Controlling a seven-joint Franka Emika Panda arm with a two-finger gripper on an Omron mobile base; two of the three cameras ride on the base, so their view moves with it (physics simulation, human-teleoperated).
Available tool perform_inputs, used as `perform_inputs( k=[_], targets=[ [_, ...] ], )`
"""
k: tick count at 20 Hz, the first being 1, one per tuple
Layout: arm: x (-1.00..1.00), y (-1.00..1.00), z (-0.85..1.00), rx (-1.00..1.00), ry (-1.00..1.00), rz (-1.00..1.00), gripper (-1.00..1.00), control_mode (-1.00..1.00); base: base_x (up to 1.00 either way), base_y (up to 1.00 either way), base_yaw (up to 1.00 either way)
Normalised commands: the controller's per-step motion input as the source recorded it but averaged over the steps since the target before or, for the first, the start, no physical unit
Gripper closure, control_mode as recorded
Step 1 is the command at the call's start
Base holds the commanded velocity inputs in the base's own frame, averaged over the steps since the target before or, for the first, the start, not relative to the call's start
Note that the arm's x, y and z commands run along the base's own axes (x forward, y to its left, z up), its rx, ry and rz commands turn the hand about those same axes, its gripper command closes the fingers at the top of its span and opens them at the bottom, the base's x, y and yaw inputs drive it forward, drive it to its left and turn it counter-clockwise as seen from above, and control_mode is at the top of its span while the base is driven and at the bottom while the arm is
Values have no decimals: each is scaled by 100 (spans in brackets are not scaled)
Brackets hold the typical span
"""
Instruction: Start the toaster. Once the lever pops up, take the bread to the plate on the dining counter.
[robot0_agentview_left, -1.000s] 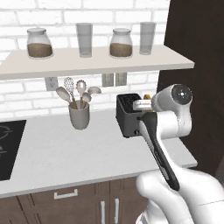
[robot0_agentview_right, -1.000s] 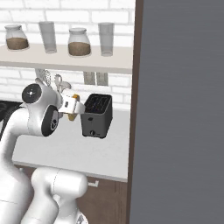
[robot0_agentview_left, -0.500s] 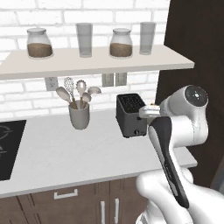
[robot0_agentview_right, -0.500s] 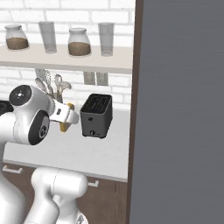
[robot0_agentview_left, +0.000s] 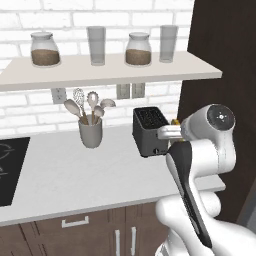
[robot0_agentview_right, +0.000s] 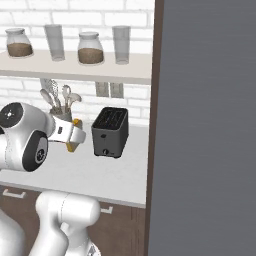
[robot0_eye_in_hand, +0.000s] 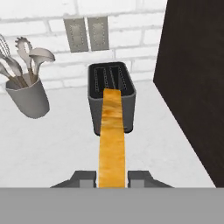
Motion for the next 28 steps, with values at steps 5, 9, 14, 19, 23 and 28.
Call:
perform_inputs(
  k=[5, 9, 14, 19, 23, 28],
  targets=[
    [0, 0, -1, 0, 0, 0, 100, -100, 0, 0, 0],
    [-7, 0, 0, 0, 0, 0, 100, 100, -8, 0, 0],
    [0, 0, 0, 0, 0, 0, 100, 100, -52, 11, 0],
    [0, 0, 0, 0, 0, 0, 100, 100, -72, 25, 5],
    [0, 0, 0, 0, 0, 0, 100, 100, -72, 18, 14],
    [0, 0, 0, 0, 0, 0, 100, 100, -75, 12, 30]
  ],
)
